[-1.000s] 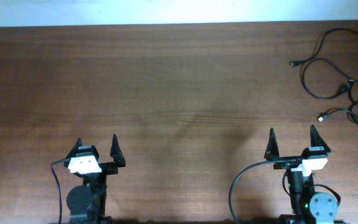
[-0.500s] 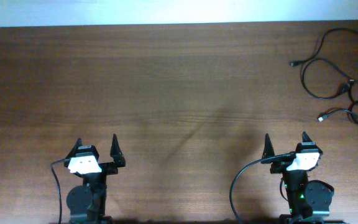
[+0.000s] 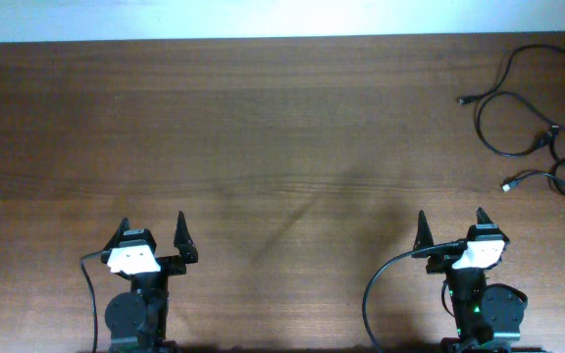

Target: Untangle cables

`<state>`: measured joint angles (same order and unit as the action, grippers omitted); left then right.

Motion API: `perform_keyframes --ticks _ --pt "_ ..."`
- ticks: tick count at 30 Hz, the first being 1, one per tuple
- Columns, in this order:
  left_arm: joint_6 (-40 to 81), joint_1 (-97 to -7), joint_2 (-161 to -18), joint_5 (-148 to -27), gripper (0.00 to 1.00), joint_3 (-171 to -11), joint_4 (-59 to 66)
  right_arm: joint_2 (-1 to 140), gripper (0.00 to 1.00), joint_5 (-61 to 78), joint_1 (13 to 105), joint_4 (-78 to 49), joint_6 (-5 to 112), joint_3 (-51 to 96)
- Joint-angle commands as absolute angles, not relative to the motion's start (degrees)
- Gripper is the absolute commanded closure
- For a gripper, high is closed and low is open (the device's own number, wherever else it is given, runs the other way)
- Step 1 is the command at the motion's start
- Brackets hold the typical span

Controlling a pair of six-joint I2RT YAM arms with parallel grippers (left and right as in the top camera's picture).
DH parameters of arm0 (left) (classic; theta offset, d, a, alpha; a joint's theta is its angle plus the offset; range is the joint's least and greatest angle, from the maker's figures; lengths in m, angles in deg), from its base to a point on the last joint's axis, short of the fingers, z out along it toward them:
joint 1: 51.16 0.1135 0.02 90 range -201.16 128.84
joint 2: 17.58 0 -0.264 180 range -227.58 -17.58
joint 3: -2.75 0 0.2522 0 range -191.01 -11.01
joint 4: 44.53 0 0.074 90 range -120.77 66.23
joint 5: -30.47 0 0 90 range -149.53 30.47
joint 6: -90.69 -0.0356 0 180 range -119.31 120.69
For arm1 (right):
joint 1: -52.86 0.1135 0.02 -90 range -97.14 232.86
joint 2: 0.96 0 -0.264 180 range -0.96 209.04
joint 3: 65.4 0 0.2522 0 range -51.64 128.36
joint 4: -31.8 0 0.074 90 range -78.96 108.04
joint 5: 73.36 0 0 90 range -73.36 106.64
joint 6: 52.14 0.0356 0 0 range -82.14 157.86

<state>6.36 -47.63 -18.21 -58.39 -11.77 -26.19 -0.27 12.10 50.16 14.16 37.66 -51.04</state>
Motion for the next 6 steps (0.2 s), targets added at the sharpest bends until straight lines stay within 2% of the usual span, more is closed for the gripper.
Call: perform_keyframes --ticks 1,6 --pt "6.86 -47.74 -17.95 -57.62 0.01 -11.59 -25.97 -0.75 0.01 12.76 49.84 13.77 37.90 -51.32" --pt "6.86 -47.74 -17.92 -57.62 0.01 -11.59 -25.97 -0.75 0.01 12.76 49.84 13.75 37.90 -51.32"
